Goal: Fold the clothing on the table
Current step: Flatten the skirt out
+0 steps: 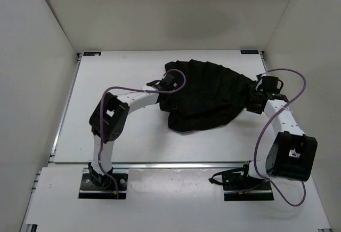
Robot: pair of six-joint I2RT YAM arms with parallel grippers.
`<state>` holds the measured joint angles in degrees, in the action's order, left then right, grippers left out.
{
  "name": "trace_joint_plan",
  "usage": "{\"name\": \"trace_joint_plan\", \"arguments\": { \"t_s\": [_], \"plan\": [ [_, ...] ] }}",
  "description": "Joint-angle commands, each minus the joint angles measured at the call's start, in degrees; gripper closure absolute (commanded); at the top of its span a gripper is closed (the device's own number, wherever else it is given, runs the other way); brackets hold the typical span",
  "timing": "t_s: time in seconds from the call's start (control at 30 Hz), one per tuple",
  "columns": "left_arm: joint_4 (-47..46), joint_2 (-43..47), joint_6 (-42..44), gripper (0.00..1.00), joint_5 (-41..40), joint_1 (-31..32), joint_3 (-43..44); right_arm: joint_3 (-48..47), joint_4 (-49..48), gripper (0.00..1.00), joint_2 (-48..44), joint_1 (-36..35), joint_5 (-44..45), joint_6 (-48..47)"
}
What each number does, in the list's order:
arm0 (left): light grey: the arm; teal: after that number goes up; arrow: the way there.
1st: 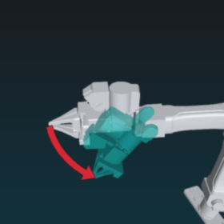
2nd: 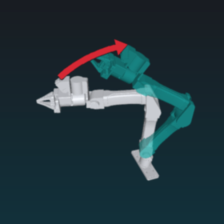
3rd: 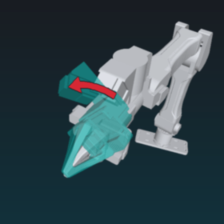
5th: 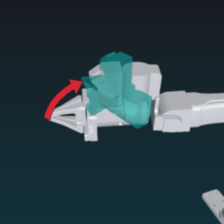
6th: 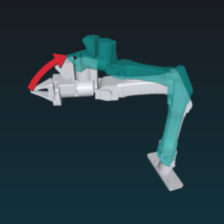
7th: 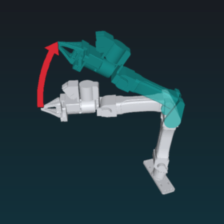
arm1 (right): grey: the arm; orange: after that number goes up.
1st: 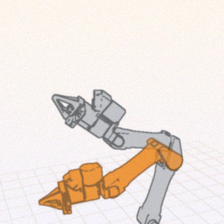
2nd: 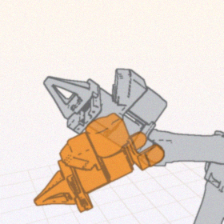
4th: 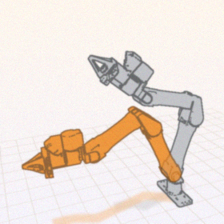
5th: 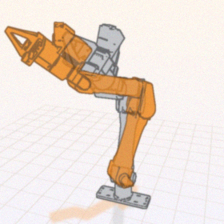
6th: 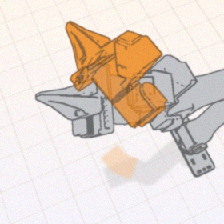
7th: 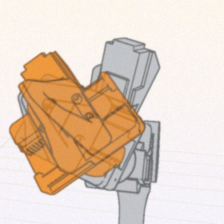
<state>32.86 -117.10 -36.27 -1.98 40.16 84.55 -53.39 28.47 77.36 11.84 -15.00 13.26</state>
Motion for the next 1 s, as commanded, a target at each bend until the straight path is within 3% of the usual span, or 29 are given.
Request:
{"name": "trace_joint_plan", "arguments": {
  "t_s": [0.0,0.37,0.53,0.77,0.97],
  "plan": [
    [-5.3,6.6,-1.7,0.94,1.8,-2.1,-5.5,0.7,-2.1,0.21,-1.8,-2.9,-1.4,-1.7],
    [-10.2,9.5,-2.7,0.91,7.5,-1.8,-10.5,4.9,-4.8,0.24,-5.0,-13.5,-1.2,2.0],
    [-11.1,10.8,-3.1,0.89,9.4,-2.5,-12.1,7.6,-4.7,0.31,-5.2,-14.2,-0.6,2.9],
    [-12.0,12.7,-3.0,0.89,10.2,-3.4,-13.9,8.9,-5.3,0.31,-5.2,-13.9,3.7,3.3],
    [-12.2,12.9,-3.3,0.88,10.0,-3.2,-14.6,8.1,-8.2,0.32,-3.4,-12.9,1.8,6.8]
  ]
}}
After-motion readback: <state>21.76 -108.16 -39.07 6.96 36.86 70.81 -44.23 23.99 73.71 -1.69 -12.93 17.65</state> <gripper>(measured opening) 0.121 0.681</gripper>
